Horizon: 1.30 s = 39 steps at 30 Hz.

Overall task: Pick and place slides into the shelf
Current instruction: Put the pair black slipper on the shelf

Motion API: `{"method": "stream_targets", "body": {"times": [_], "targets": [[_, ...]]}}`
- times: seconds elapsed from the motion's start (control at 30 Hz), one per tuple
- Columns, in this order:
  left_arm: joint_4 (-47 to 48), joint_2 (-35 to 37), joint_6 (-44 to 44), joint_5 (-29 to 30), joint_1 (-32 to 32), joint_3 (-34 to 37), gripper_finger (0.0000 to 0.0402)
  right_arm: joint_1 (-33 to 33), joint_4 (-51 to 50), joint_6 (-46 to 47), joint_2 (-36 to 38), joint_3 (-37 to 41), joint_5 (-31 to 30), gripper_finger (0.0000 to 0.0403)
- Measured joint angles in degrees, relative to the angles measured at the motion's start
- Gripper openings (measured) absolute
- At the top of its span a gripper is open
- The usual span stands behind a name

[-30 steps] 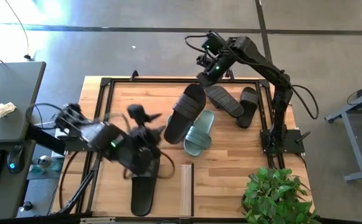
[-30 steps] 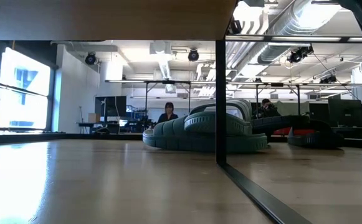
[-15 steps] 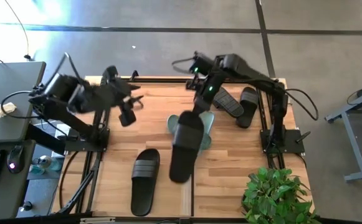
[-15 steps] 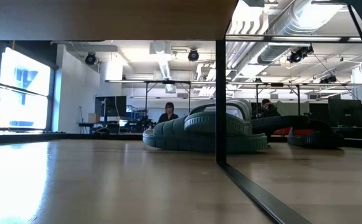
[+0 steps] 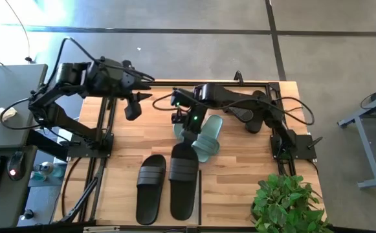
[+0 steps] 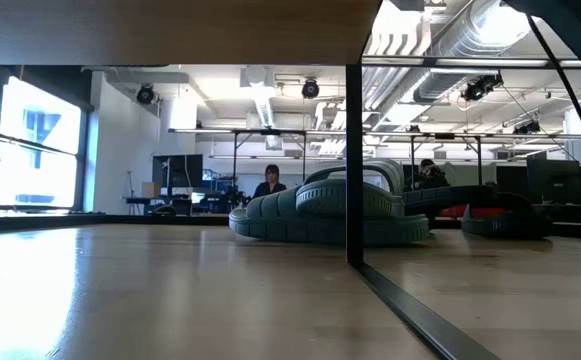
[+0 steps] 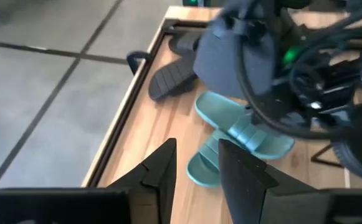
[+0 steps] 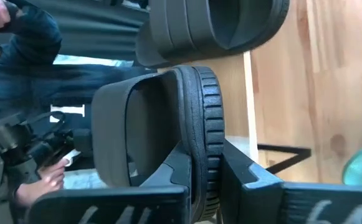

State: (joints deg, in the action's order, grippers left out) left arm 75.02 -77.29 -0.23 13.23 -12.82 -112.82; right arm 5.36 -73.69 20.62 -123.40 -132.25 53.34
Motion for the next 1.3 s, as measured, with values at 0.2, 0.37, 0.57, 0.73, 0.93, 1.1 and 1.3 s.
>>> {"method": "stream_targets", "body": {"times": [0.2, 0.37, 0.57, 0.73, 0.93, 1.1, 1.3], "targets": [[-0.54, 0.05, 2.21, -5.82, -4.85, 5.26, 0.0094, -2.39, 4.11, 2.46, -2.97, 0.00, 0.75, 0.0014], [-2.36, 0.55, 3.99, -11.55, -8.35, 9.27, 0.0094, -3.58, 8.59, 5.45, -5.05, 0.00, 0.67, 0.0014], [-1.81, 1.02, 5.09, -14.13, -11.70, 10.65, 0.0094, -3.67, 9.40, 6.54, -5.72, 0.00, -1.74, 0.0014], [-1.97, 2.07, 5.81, -15.84, -13.11, 10.65, 0.0094, -3.65, 8.27, 6.44, -5.72, 0.00, -4.21, 0.0014], [-2.05, 3.15, 6.02, -15.86, -13.16, 10.65, 0.0094, -3.68, 6.55, 5.97, -6.26, 0.00, -6.42, 0.0014], [-1.97, 3.14, 6.01, -15.86, -13.16, 10.63, 0.0095, -4.22, 6.18, 5.45, -7.50, 0.00, -7.50, 0.0025], [-1.92, 3.14, 6.49, -16.01, -13.16, 10.63, 0.0095, -5.45, 5.75, 5.10, -7.63, 0.00, -10.09, 0.0078]]}}
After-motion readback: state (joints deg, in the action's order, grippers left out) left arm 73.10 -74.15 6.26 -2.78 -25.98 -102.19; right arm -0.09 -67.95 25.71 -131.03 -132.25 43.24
